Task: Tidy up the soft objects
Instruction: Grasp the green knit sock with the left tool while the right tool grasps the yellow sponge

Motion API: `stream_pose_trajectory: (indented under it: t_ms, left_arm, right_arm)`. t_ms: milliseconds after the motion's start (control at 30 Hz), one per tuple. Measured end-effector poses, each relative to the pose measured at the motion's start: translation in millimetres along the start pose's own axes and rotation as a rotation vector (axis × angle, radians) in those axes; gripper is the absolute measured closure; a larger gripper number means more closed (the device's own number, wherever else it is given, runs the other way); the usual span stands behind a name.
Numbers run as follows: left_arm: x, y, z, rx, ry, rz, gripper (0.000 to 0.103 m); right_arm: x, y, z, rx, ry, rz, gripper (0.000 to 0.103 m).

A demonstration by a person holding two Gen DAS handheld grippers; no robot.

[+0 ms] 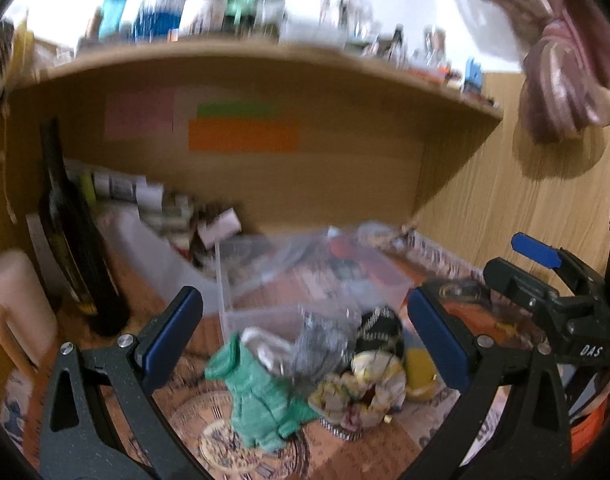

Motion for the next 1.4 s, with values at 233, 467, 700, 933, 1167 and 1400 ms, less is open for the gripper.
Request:
stream_pose_trajectory:
  t_ms: [233, 467, 700, 933, 1167, 1400]
  left_arm:
    - [31.5, 37.7, 21.7, -0.054, -0.015, 0.146, 0.000]
    - [50.3, 66.8, 42.8, -0.092, -0.071, 0.232, 0.000]
    - [67.5, 83.8, 54.8, -0.145, -0.059, 0.301, 0.019]
    - [74.4, 94.3, 52.8, -0.162, -0.005, 0.342, 0.038]
    - [72.4, 98.6, 43.6, -0.132, 0.029, 0.357, 0.067]
    - [55.0, 94.5, 40.0, -0.099, -0.003, 0.328, 0.082]
  right_arm:
    - [26.5, 35.7, -22.1, 0.051, 0.002, 0.167, 0.000]
    - [51.2, 73.3, -34.8, 0.107, -0.025, 0.339, 0.000]
    - [62.8, 99.2, -34.3, 0.115, -0.050, 0.432, 0.015]
    - [70.2, 110.9, -34.8, 0.157, -0.092, 0.476, 0.036]
    - [68.6, 111.8, -41.0, 0.187, -0.095, 0.464, 0.057]
    - [61.6, 106.6, -45.6, 0.176, -0.058, 0.429, 0.061]
Point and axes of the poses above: each gripper's, at about its wrist camera, not at the fingertips, and x roughly the way its jaws point, z to its left, y to its underside, the point moved 4 cm from there along x, roughly the way its jaws point, and after that the axes turned 2 degrees about -y, right-handed, at the moved point
